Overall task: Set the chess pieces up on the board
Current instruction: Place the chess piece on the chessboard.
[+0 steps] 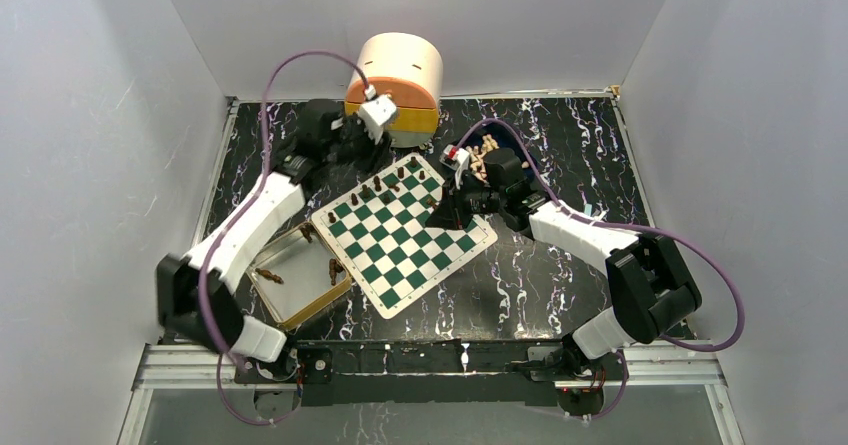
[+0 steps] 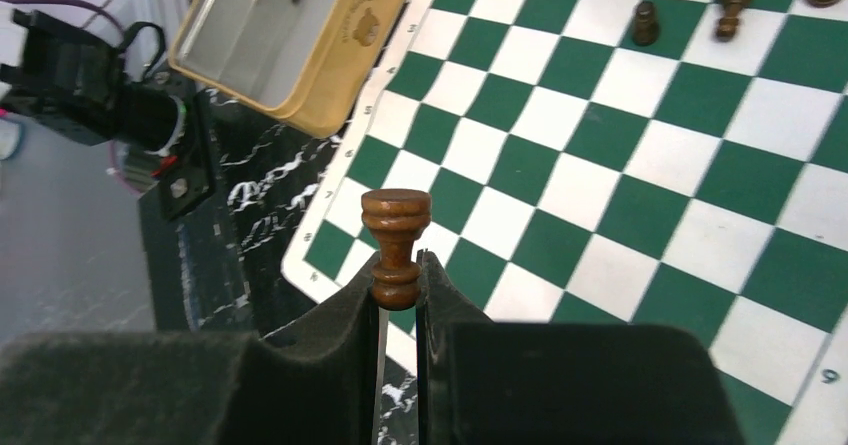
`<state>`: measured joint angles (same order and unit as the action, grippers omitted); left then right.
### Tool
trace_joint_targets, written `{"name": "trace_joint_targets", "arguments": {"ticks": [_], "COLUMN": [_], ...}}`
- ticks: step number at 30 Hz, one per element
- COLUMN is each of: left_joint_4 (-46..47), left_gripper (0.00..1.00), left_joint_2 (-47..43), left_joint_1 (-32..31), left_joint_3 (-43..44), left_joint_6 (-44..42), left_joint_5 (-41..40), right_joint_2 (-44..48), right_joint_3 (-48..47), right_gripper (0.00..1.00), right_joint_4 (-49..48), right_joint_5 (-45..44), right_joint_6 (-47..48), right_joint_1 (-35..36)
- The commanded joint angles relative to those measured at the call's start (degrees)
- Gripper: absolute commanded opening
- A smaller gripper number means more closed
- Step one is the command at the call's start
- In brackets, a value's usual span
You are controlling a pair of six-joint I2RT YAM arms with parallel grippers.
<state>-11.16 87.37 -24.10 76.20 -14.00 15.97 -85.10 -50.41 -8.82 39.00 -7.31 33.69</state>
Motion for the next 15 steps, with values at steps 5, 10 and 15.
{"name": "trace_joint_targets", "arguments": {"ticks": [5, 10, 15], "left_joint_4": [2.1, -0.2, -2.7], "left_gripper": [0.41, 0.52, 0.54], "left_joint_2": [-17.1, -18.4, -16.7], "left_joint_1": [-2.0, -3.4, -5.3], "left_joint_3": [-18.8, -20.5, -19.3], "left_joint_6": [-40.3, -47.1, -50.9], "left_joint_5": [35.4, 38.8, 37.8], "right_joint_2": [1.6, 1.2, 0.2], "right_joint_3": [-3.0, -3.3, -4.5], "right_gripper": [0.09, 0.09, 0.09], "right_joint_4": [2.4, 2.5, 3.1], "right_joint_5": [10.2, 13.3, 14.9], "right_joint_6": [-3.8, -5.8, -7.1], "right_joint_1": [-0.3, -0.3, 0.3]}}
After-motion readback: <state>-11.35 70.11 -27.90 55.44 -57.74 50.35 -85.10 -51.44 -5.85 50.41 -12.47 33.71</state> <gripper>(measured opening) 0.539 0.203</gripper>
